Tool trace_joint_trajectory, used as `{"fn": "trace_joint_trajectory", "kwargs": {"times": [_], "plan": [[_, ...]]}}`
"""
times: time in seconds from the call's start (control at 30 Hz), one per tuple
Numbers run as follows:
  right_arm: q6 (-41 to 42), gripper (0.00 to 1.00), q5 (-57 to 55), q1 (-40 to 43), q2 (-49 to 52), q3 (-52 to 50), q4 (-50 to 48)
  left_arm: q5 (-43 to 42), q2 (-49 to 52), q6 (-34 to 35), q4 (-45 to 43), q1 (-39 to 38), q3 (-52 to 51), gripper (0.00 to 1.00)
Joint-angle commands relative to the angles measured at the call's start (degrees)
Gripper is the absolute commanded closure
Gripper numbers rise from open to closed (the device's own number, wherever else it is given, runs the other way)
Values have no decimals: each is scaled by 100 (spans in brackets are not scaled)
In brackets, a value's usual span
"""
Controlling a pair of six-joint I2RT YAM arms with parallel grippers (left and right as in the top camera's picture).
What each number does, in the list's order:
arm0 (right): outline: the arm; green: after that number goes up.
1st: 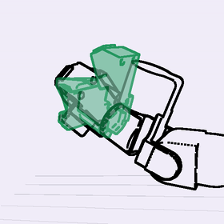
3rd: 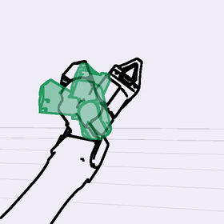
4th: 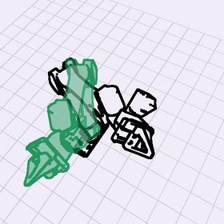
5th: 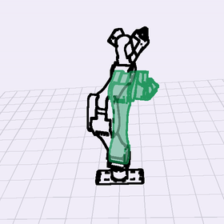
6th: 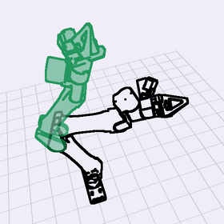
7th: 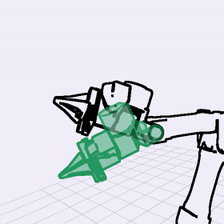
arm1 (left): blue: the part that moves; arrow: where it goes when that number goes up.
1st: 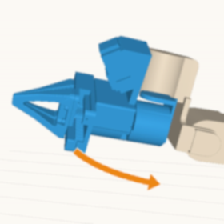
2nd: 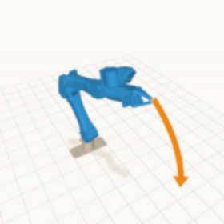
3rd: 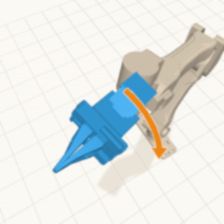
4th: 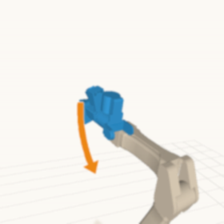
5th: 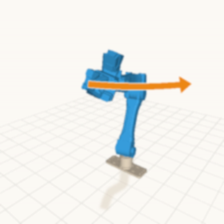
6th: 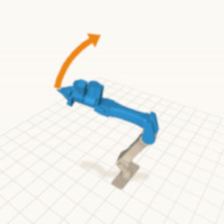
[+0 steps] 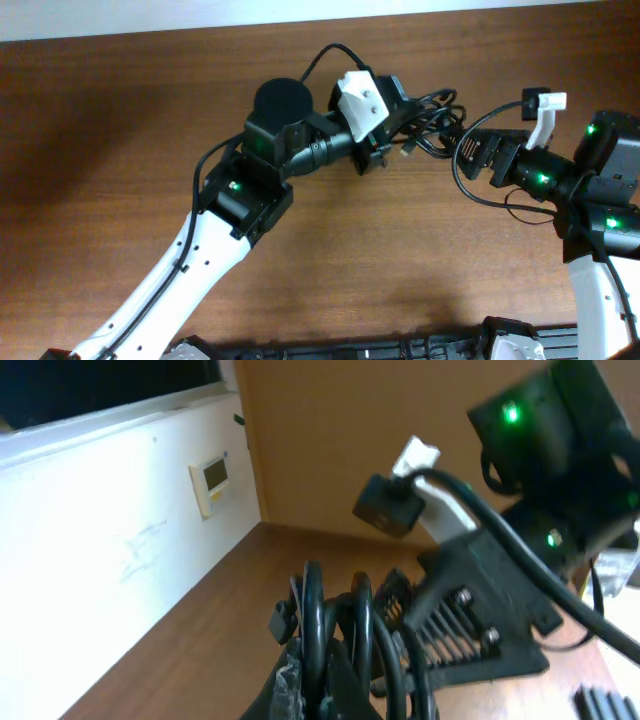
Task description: Untangle cables
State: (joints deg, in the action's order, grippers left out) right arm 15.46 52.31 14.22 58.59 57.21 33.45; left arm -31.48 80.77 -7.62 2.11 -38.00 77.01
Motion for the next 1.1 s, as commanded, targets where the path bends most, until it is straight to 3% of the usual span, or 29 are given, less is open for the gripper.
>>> {"fn": "trace_joint_trajectory", "kwargs": {"times": [0.0,0.37,1.07], "plan": [[-304,2,-66,-31,42,11,74,-61,-210,487,-315,31,136,100],[-748,1,-553,-31,39,11,782,350,-535,509,-400,251,136,100],[-774,1,-520,-31,39,11,916,352,-656,699,-85,599,136,100]]}}
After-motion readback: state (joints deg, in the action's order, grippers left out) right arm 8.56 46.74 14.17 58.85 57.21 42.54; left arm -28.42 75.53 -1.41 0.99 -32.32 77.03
